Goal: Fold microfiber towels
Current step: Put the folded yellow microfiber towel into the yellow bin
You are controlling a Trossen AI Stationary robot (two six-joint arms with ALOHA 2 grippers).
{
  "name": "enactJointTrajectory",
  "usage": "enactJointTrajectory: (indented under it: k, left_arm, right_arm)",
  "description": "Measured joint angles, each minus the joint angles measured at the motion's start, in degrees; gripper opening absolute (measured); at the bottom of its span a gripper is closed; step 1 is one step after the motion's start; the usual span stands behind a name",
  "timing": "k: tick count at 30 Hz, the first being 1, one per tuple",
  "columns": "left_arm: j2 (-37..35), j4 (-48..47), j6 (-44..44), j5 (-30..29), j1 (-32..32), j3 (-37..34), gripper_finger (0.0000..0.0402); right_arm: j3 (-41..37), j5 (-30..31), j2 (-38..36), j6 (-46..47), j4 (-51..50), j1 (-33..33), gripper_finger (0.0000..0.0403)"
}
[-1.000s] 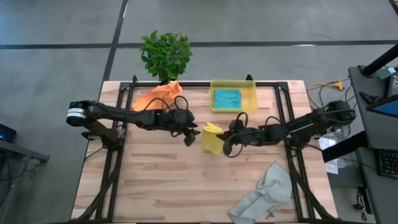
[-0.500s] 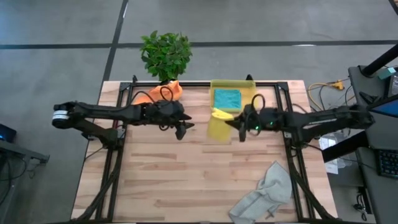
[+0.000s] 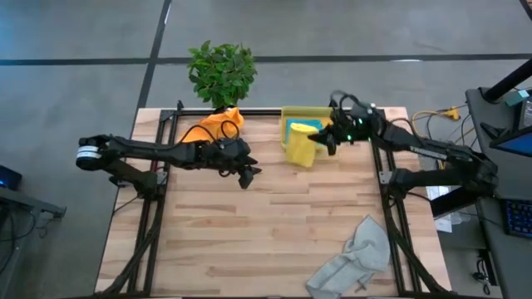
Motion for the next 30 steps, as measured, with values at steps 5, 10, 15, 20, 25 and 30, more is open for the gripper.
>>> enactJointTrajectory:
  k: [5, 10, 15, 20, 25, 30]
  left_arm:
    - [0.1, 0.3, -1.8, 0.0, 0.0, 0.1, 0.0173]
    - [0.1, 0.0, -3.0, 0.1, 0.0, 0.0, 0.0173]
    - [0.1, 0.0, -4.4, 0.2, 0.0, 0.0, 0.0173]
    - [0.1, 0.0, -4.5, 0.2, 0.0, -0.2, 0.0173]
    - [0.1, 0.0, -5.9, 0.2, 0.0, -0.2, 0.0173]
    - [0.1, 0.0, -5.9, 0.2, 0.0, -0.2, 0.0173]
  right_arm:
    - [4.9, -17.0, 10.6, -3.6, 0.4, -8.8, 0.0014]
    - [13.1, -29.3, 22.7, -6.9, 0.4, -11.4, 0.0014]
    - [22.8, -34.1, 34.1, -9.3, 0.4, -11.7, 0.0014]
    - [31.1, -33.4, 44.3, -9.5, -1.1, -12.4, 0.0014]
    - [37.1, -29.9, 49.4, -13.8, -8.2, -13.0, 0.0014]
    - [39.1, -25.1, 50.0, -20.6, -15.3, -14.1, 0.0014]
